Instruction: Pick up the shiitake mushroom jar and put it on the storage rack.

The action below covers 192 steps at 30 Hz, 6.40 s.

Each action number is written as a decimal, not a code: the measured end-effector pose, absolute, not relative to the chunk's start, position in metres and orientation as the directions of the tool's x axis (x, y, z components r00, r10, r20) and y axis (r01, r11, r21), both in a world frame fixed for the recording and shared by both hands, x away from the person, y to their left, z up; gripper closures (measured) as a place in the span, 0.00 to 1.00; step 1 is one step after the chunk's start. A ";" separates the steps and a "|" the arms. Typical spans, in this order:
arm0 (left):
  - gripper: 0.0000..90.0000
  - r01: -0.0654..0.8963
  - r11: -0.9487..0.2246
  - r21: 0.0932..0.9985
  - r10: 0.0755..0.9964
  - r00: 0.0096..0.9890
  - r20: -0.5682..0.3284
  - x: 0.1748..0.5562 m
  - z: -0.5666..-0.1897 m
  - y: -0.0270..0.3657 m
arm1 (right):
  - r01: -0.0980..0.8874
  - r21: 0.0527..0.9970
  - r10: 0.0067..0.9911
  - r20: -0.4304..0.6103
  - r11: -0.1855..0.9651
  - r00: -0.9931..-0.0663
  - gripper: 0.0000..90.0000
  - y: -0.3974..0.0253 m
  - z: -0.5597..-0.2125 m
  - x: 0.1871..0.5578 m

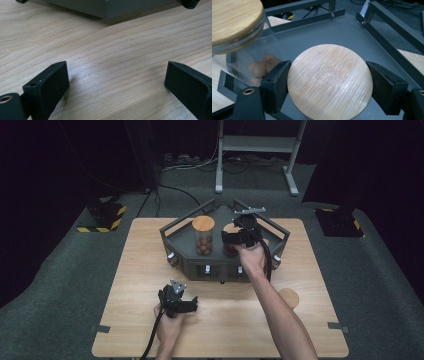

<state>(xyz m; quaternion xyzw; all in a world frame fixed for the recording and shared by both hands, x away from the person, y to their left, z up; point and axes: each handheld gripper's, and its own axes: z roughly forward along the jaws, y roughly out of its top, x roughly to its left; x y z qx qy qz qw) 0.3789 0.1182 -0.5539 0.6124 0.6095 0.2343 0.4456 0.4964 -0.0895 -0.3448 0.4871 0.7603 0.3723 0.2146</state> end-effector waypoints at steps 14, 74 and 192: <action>0.06 0.538 0.140 0.831 0.955 0.147 -0.256 0.379 -0.554 0.118 | 0.579 0.775 0.901 0.028 0.254 -0.433 0.26 -0.090 -0.350 0.498; 0.06 0.538 0.139 0.831 0.955 0.147 -0.256 0.379 -0.554 0.118 | 0.558 0.805 0.890 0.086 0.202 -0.447 0.01 -0.109 -0.332 0.484; 0.06 0.538 0.139 0.831 0.956 0.148 -0.255 0.379 -0.554 0.118 | 0.451 0.887 0.914 0.096 0.101 -0.394 0.05 -0.220 -0.340 0.444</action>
